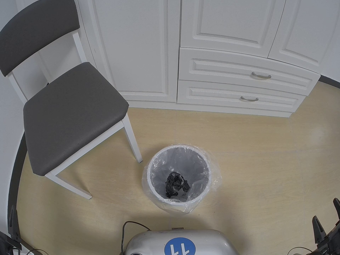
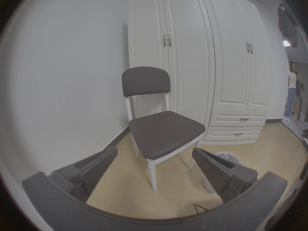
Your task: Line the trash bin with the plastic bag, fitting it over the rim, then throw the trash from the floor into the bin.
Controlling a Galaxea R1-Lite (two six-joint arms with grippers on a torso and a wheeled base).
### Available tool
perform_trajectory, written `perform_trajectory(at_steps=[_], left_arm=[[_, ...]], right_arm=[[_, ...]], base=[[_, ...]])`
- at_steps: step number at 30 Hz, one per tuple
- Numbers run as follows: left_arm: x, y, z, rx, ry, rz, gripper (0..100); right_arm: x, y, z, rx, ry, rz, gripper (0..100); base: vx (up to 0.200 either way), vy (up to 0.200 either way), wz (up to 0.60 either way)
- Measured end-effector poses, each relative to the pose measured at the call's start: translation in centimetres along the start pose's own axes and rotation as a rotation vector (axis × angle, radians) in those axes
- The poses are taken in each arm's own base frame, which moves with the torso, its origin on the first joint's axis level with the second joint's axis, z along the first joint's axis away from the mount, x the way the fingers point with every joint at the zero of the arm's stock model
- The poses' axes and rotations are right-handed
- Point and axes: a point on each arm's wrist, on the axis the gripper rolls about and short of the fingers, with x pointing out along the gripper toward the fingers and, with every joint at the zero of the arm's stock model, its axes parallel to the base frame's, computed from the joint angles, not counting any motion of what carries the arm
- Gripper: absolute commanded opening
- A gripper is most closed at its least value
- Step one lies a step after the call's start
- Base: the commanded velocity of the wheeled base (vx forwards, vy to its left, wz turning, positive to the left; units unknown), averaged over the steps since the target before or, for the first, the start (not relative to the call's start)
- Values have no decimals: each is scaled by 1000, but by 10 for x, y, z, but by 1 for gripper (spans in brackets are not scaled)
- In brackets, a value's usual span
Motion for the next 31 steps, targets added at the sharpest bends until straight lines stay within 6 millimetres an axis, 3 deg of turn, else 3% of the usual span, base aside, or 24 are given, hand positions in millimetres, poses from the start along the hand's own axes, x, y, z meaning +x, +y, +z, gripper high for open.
perform_trajectory(at_steps=[13,31], left_arm=[[8,-2,-29,16,89,-43,100],[8,-6,-35,34,115,-231,100]], right_arm=[[0,-2,-5,25,55,-96,100],[0,-2,-5,26,56,-96,100]], base=[[0,0,0],[0,0,0]])
